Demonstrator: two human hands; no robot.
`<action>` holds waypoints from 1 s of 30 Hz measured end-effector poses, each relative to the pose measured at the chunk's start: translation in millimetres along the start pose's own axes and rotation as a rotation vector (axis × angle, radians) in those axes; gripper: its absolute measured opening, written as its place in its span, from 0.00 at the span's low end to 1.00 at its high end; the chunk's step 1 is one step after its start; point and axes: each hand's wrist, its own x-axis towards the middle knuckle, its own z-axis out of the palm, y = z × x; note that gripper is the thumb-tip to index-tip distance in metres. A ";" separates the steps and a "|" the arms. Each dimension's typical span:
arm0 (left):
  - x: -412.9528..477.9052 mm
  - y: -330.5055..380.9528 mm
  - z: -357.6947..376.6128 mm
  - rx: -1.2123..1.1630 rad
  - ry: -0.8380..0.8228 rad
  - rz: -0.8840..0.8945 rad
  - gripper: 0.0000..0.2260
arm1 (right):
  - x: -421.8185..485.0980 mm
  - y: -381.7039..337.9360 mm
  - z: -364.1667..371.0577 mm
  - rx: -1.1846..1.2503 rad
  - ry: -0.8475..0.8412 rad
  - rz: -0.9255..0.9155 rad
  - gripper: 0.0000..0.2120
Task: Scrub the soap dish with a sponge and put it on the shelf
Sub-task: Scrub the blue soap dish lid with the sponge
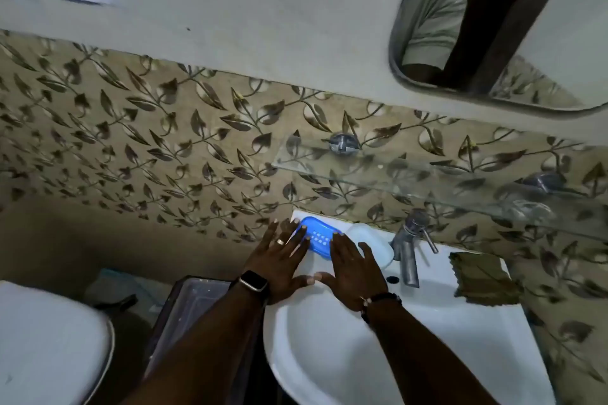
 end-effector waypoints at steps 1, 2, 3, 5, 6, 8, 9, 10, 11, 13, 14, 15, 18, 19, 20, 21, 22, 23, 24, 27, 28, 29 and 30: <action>10.2 0.1 5.6 0.048 -0.017 0.060 0.35 | 3.9 6.5 5.2 -0.051 -0.023 -0.019 0.33; 20.6 -0.2 7.4 0.061 -0.069 0.096 0.32 | 8.5 11.5 6.6 -0.080 -0.042 -0.046 0.28; 27.2 0.7 9.4 0.058 -0.098 0.127 0.30 | 11.0 13.3 12.4 -0.143 -0.004 -0.088 0.23; 38.4 5.2 6.7 0.060 -0.134 0.148 0.24 | 17.6 16.1 16.8 -0.199 0.081 -0.130 0.13; 42.9 8.2 9.1 0.080 -0.088 0.162 0.20 | 20.7 15.3 17.2 -0.192 0.109 -0.144 0.13; 49.1 11.1 10.0 0.083 0.002 0.174 0.11 | 24.4 16.5 15.9 -0.182 0.138 -0.146 0.15; 51.3 11.4 10.7 0.088 0.041 0.172 0.11 | 25.4 17.3 16.4 -0.175 0.148 -0.155 0.15; 53.1 10.9 12.6 0.102 0.081 0.170 0.10 | 25.8 18.3 16.7 -0.171 0.156 -0.161 0.14; 54.3 10.3 12.4 0.115 0.095 0.163 0.08 | 27.3 19.2 18.4 -0.165 0.174 -0.171 0.13; 55.4 8.9 11.9 0.117 0.109 0.150 0.04 | 29.9 19.6 19.1 -0.144 0.205 -0.179 0.12; 54.8 8.1 12.1 0.115 0.116 0.141 0.03 | 29.9 19.0 19.5 -0.133 0.235 -0.184 0.12; 53.6 7.8 10.1 0.113 0.121 0.129 0.03 | 29.8 18.1 19.1 -0.122 0.265 -0.192 0.11; 48.0 6.4 4.4 0.092 0.160 0.123 0.03 | 26.4 16.5 13.5 -0.108 0.322 -0.232 0.09; 46.1 5.9 0.9 0.090 0.169 0.117 0.04 | 25.3 16.0 9.3 -0.106 0.327 -0.233 0.09; 43.8 5.3 -1.7 0.092 0.181 0.119 0.04 | 24.2 15.2 4.5 -0.103 0.334 -0.228 0.09; 40.9 5.0 -5.9 0.095 0.188 0.118 0.05 | 22.6 14.3 -1.0 -0.099 0.341 -0.218 0.09; 37.6 5.3 -10.1 0.099 0.213 0.120 0.05 | 19.7 13.8 -7.2 -0.096 0.359 -0.208 0.08; 35.2 5.9 -13.8 0.100 0.236 0.119 0.04 | 17.5 14.0 -12.2 -0.091 0.372 -0.197 0.08; 33.3 7.3 -18.1 0.095 0.269 0.119 0.04 | 13.9 14.5 -18.1 -0.087 0.387 -0.185 0.08; 26.9 14.8 -35.6 0.079 0.342 0.130 0.13 | -0.3 17.9 -37.1 -0.098 0.413 -0.158 0.09; 24.0 20.1 -43.2 0.077 0.371 0.145 0.13 | -9.6 18.9 -44.7 -0.101 0.417 -0.142 0.07; 23.3 24.3 -49.1 0.076 0.390 0.147 0.13 | -14.6 20.7 -50.0 -0.097 0.423 -0.133 0.05; 23.9 29.0 -53.9 0.071 0.416 0.155 0.12 | -20.0 23.0 -55.1 -0.092 0.433 -0.124 0.03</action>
